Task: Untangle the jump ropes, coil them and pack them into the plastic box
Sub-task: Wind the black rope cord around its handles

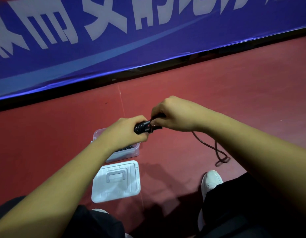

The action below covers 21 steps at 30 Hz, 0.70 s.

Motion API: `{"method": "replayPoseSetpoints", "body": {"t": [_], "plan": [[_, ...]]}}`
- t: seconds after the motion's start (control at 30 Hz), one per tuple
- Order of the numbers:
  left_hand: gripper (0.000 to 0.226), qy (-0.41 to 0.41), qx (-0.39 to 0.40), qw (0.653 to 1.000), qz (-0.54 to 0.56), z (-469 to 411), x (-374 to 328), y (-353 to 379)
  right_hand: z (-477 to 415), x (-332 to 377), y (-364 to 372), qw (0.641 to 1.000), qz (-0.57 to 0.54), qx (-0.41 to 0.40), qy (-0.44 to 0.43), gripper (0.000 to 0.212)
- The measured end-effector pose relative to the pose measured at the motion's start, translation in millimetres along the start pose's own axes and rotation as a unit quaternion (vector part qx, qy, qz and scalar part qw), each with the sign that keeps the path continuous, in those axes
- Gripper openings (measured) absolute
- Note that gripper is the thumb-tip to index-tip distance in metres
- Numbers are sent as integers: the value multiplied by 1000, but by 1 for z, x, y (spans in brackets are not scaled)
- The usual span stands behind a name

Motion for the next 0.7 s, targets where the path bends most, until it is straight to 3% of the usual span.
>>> {"method": "replayPoseSetpoints", "body": {"t": [0.07, 0.17, 0.27, 0.47, 0.57, 0.7], "plan": [[27, 8, 18, 999, -48, 3, -9, 6, 2, -2, -4, 1000, 12, -23, 10, 16], [55, -5, 19, 992, -121, 4, -19, 10, 3, -4, -5, 999, 15, -41, 20, 16], [52, -10, -2, 988, -151, 4, -27, 10, 2, -7, -4, 998, 6, -55, 26, 18], [27, 83, -8, 996, 19, 8, -31, -1, 2, -31, -18, 990, -90, -101, 47, 24], [30, 141, -8, 986, 92, 12, -34, -10, -1, -45, -22, 981, -154, -109, 55, 32], [32, 152, -46, 973, 166, 17, -32, -20, -5, -48, -17, 967, -239, -84, 38, 28]]}}
Point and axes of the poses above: each hand's wrist, its own z-axis away from the middle knuckle, its own y-axis out of the palm, x = y × z, the point moved 8 cm from there along -z, towards the middle knuckle, and after that the axes turned 10 degrees about x, right-handed, at the moved point
